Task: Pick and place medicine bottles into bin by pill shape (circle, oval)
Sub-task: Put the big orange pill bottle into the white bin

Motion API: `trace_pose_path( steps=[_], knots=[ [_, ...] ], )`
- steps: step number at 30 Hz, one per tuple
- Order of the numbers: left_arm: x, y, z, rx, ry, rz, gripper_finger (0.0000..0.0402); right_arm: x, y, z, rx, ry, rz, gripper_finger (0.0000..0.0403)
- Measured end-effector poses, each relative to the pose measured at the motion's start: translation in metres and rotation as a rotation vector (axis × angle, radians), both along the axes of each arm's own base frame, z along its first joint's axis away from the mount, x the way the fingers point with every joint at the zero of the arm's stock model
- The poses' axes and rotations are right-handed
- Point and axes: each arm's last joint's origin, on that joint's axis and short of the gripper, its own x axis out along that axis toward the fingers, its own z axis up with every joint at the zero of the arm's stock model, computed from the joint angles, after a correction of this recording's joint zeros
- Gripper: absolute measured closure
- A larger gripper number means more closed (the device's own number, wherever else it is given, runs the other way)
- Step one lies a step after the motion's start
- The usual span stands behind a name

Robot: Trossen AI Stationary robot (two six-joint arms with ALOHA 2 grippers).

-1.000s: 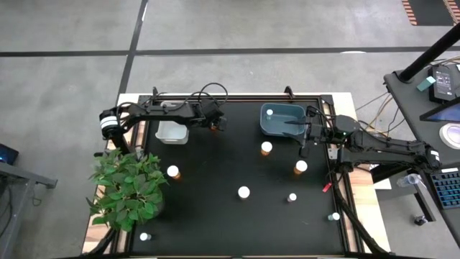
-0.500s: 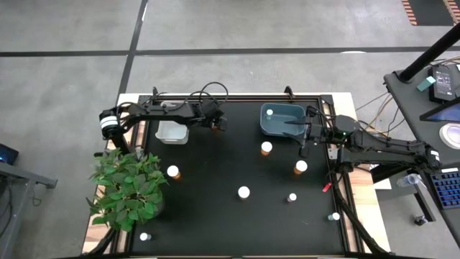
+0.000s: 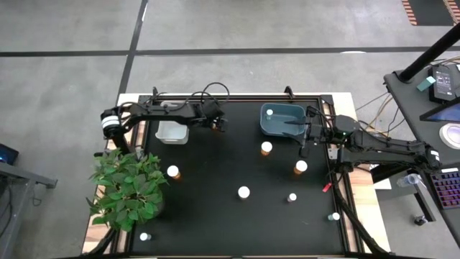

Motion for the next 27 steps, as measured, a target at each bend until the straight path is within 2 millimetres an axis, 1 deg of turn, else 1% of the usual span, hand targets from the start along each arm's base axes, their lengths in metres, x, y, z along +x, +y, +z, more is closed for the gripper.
trace_pose_path(
  steps=[5,7,12,17,22,27],
  knots=[
    [0.009,0.004,-0.023,-0.017,0.037,-0.003,0.0098,0.0,0.0,0.0,0.001,0.002,0.0,0.0234],
    [0.013,0.005,-0.026,-0.02,0.043,-0.004,0.0098,0.0,0.0,0.0,0.001,0.003,-0.003,0.0234],
    [0.016,0.004,-0.022,-0.006,0.041,-0.032,0.0098,0.0,-0.001,0.0,-0.004,0.005,-0.028,0.0234],
    [0.013,0.003,-0.009,0.009,0.008,-0.033,0.0098,0.0,-0.001,-0.001,-0.004,0.01,-0.03,0.0234],
    [0.011,0.002,-0.004,0.013,0.009,-0.029,0.0099,0.0,-0.001,-0.001,-0.004,0.01,-0.03,0.0234],
    [0.01,0.002,-0.005,0.006,0.019,-0.024,0.0124,0.0,-0.001,-0.001,-0.003,0.011,-0.03,0.0234]
  ],
)
